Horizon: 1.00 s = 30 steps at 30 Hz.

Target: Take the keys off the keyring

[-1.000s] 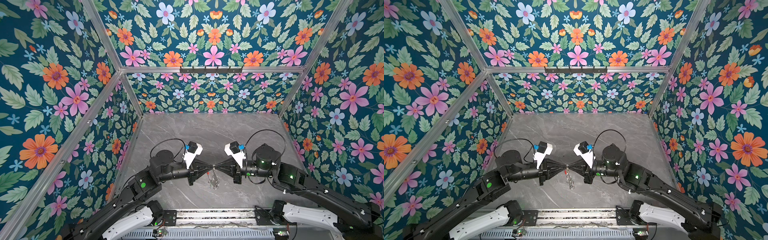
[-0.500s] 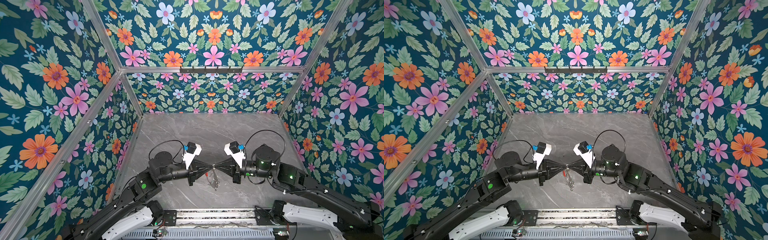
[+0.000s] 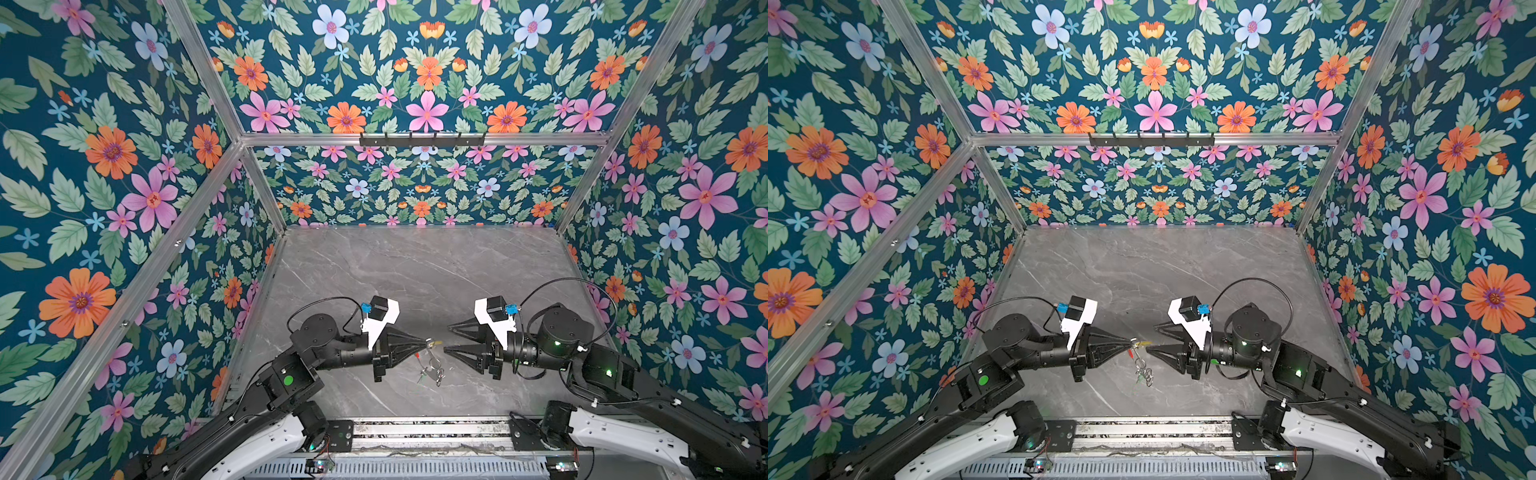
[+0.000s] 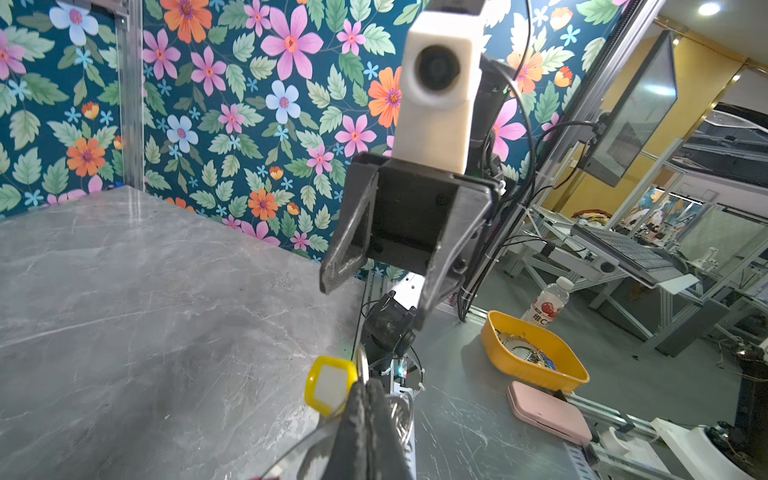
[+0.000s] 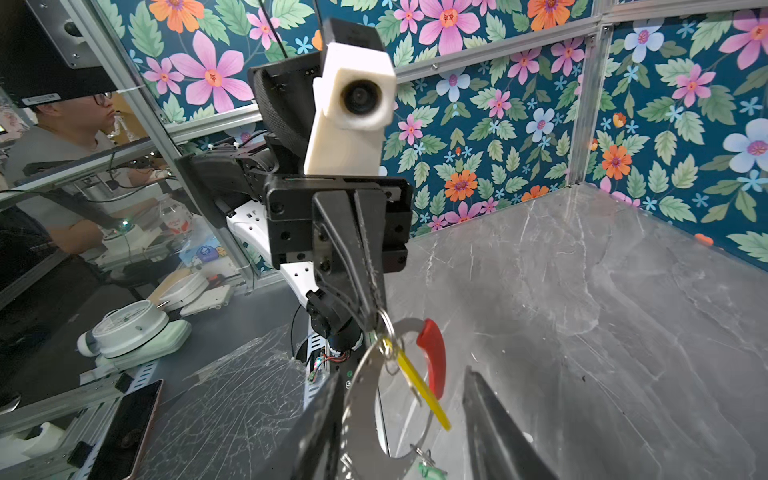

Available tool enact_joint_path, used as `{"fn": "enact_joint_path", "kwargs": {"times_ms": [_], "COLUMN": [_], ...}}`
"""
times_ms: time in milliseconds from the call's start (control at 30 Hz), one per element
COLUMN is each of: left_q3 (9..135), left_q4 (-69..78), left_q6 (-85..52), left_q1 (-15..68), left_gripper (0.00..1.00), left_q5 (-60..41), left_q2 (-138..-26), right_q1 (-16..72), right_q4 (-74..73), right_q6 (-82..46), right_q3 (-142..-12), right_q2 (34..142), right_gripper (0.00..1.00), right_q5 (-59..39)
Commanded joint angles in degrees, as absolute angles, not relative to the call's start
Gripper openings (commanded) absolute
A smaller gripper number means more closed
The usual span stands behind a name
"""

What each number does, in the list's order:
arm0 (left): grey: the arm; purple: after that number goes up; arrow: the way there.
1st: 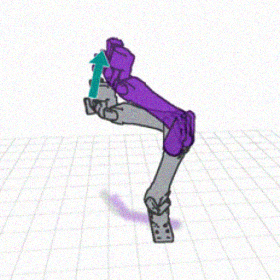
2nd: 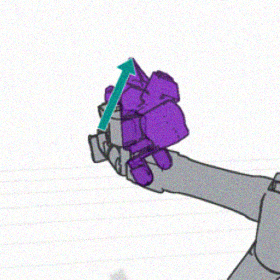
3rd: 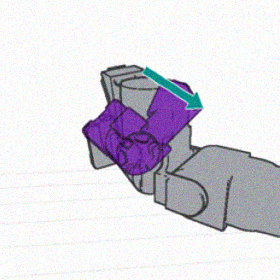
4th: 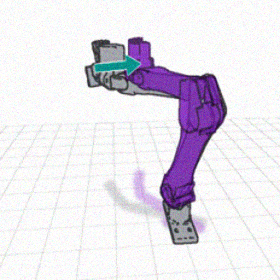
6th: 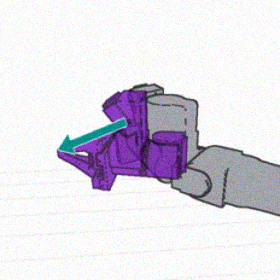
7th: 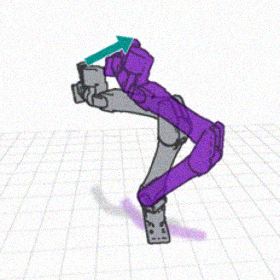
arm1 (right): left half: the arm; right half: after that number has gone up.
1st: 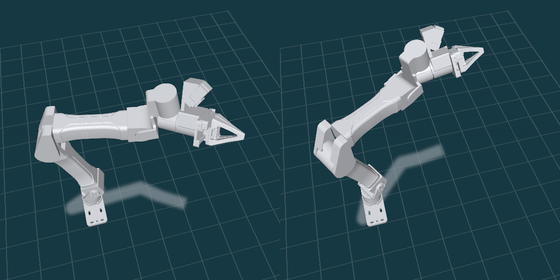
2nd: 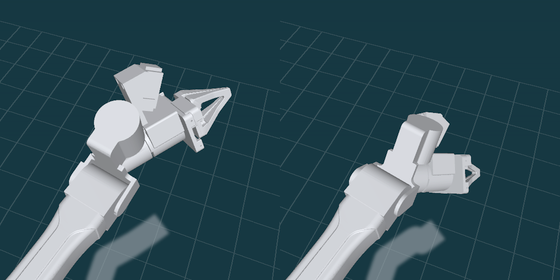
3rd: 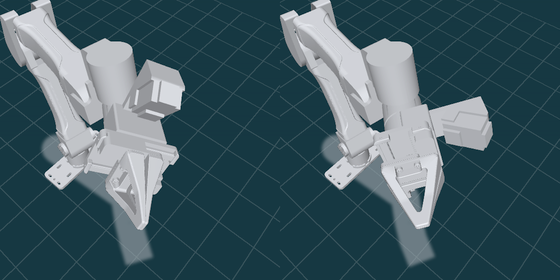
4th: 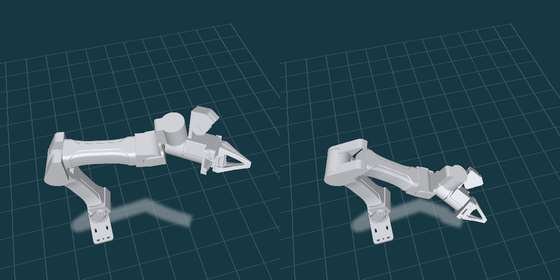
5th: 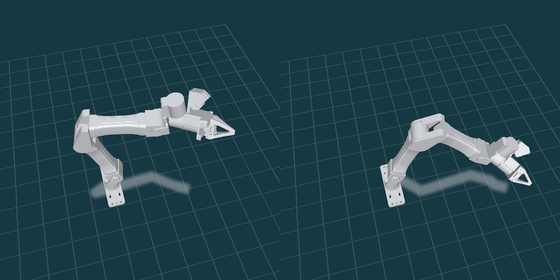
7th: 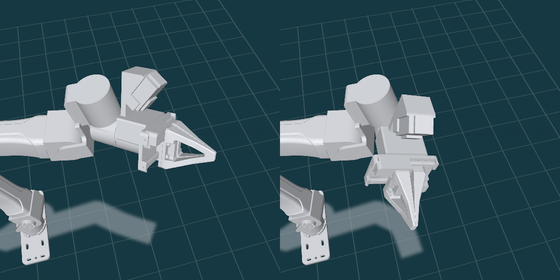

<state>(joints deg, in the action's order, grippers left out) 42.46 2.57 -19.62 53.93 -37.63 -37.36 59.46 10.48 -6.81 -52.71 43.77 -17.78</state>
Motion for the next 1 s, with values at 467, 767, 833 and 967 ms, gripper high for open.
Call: {"fn": "enact_joint_path", "kwargs": {"times_ms": [467, 767, 833, 967], "left_q3": [29.3, 27.5, 26.7, 26.0], "left_q4": [39.8, 46.1, 47.1, 47.3], "left_q6": [-23.1, -24.3, -24.4, -24.5], "left_q1": [53.9, 54.0, 54.0, 53.9], "left_gripper": [0.00, 0.00, 0.00, 0.00], "left_q5": [-33.5, -35.3, -35.3, -35.6], "left_q2": [-35.6, -37.5, -36.9, -35.8], "right_q1": [65.1, 65.4, 65.4, 65.4], "right_q4": [-1.1, 1.3, 2.0, 3.2], "right_q6": [-8.3, -8.0, -8.0, -8.2], "right_q3": [-51.0, -53.9, -54.2, -53.6], "right_q2": [48.9, 52.4, 52.2, 50.4], "right_gripper": [0.35, 0.42, 0.43, 0.45], "right_q5": [-18.3, -20.5, -21.2, -23.9]}}
